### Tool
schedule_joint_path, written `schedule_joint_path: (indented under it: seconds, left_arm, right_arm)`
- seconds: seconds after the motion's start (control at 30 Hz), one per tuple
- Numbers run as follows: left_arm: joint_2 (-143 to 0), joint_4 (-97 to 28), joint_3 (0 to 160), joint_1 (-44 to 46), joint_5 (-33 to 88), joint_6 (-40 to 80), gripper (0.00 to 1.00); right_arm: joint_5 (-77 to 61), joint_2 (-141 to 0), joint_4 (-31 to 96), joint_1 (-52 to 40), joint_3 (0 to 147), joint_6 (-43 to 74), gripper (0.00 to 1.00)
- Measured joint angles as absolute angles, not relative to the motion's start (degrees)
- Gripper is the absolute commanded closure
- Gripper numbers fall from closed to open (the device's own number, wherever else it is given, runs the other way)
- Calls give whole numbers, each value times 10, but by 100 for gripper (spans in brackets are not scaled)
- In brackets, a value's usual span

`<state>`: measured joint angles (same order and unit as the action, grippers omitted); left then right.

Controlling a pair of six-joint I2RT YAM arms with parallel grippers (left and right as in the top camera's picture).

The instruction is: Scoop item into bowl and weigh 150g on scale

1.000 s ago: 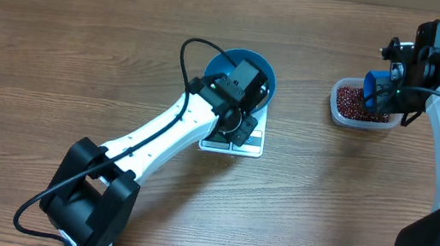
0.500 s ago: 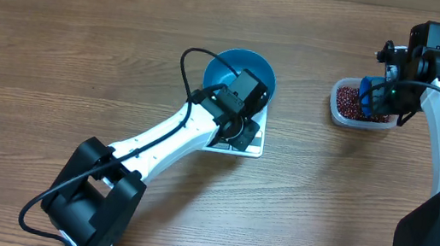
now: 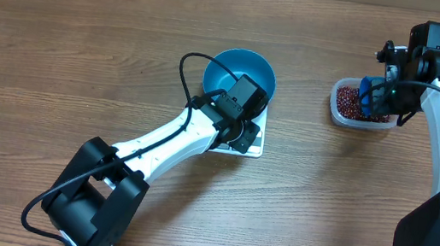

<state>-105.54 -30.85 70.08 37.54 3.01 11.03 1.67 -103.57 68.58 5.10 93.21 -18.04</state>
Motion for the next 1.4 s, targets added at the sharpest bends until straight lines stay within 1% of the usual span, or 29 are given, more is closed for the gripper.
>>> schedule_joint_path:
  seconds: [0.63, 0.9, 1.4]
  left_arm:
    - [-1056, -293, 701, 379, 14, 110, 96]
    - [-1094, -287, 700, 379, 2, 110, 96]
    - [-1096, -281, 699, 379, -7, 110, 96]
  right_arm:
    - [17, -1036, 686, 51, 932, -180, 96]
    - [17, -1036, 686, 51, 932, -180, 96]
    - [17, -1036, 689, 51, 932, -180, 96]
